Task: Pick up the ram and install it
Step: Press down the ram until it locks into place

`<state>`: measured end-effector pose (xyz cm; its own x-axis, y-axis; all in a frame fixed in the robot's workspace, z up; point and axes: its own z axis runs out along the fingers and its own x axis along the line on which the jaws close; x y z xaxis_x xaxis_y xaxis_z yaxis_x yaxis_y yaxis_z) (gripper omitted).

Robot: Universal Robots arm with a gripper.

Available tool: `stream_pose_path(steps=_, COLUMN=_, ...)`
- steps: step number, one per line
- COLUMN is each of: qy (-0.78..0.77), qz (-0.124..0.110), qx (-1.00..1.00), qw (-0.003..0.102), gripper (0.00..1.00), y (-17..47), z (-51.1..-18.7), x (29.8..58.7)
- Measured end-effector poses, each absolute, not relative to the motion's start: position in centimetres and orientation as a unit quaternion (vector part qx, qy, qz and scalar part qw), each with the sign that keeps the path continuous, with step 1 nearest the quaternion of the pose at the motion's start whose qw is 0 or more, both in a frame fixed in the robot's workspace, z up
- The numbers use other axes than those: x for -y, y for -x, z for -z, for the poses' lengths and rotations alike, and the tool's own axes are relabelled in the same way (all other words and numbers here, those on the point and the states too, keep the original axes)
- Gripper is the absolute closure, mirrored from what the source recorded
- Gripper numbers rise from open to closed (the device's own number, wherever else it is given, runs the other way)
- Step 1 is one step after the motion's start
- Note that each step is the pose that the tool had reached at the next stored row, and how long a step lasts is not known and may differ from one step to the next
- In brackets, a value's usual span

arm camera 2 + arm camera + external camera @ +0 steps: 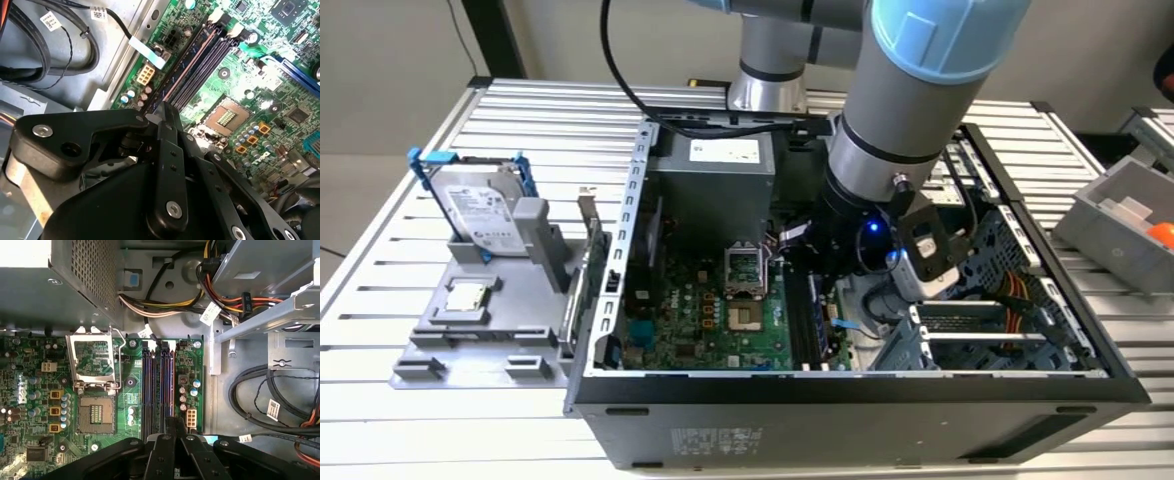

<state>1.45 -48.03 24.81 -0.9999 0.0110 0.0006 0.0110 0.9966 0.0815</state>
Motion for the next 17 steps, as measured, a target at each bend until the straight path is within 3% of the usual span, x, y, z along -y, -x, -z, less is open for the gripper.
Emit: stream_pose_path(steps=17, qy=0.0, qz=0.052, qx=0.999, qw=0.0, gripper=1.0, y=-1.45, z=-24.81, x=48.03)
